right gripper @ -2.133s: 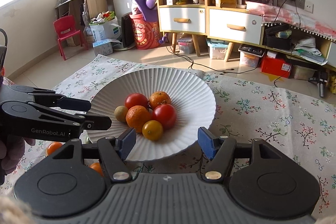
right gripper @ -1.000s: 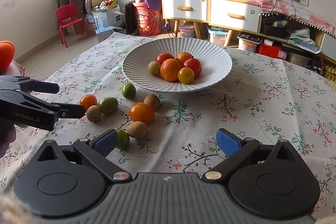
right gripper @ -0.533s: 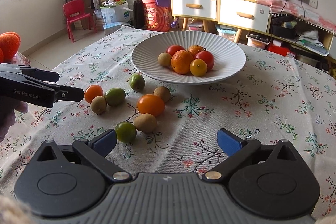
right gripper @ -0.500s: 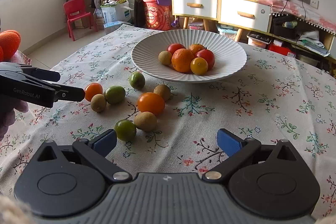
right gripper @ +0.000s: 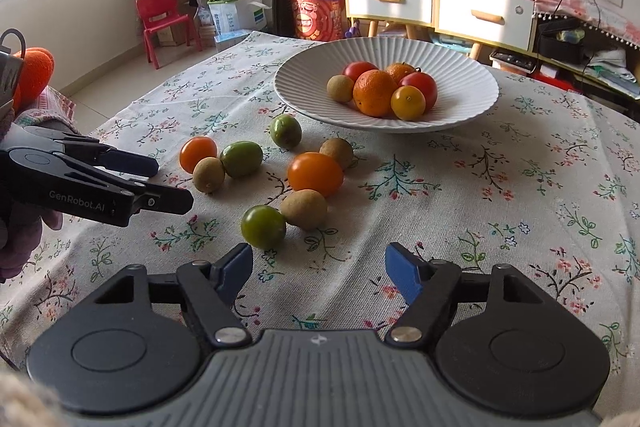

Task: Organize fruits
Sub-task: 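Withdraw both tools from the plate back toward the loose fruits, then grasp a brown kiwi with the left tool while the right tool grasps a green tomato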

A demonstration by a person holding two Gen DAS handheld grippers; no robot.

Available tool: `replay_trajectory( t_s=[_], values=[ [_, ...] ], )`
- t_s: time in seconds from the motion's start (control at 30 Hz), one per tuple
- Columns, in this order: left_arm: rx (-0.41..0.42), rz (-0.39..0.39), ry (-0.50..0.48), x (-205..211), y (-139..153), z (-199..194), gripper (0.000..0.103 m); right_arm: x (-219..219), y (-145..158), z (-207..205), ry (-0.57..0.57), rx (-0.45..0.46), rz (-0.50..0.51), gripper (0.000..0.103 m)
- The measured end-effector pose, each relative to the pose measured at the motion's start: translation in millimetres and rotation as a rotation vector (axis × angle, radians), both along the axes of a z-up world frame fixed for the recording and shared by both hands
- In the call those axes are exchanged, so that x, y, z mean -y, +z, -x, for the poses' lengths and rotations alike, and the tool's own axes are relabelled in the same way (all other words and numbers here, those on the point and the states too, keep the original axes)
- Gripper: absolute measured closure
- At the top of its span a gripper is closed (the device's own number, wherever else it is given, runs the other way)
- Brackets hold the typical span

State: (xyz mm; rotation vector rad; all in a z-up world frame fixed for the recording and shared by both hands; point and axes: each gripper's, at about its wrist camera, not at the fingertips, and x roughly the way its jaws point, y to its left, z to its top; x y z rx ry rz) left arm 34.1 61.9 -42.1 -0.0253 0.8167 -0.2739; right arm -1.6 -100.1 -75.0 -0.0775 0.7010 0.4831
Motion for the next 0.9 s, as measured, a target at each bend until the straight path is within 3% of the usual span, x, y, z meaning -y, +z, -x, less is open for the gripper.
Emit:
replay_trajectory(
  t_s=[0.13,0.3,0.9],
  values=[
    [-0.003,0.035,-0.016,5,-1,0,0.078,-4,-2,4,0.029,0.008,-0.004,0.043],
    [-0.01,0.064,-0.021,6,-1,-3,0.087,-8,1,7,0.067,0.004,-0.017,0.06],
    [0.024,0.08,-0.019,15,-5,-10,0.086,-20,-1,5,0.09,0.02,-0.022,0.064]
  ],
)
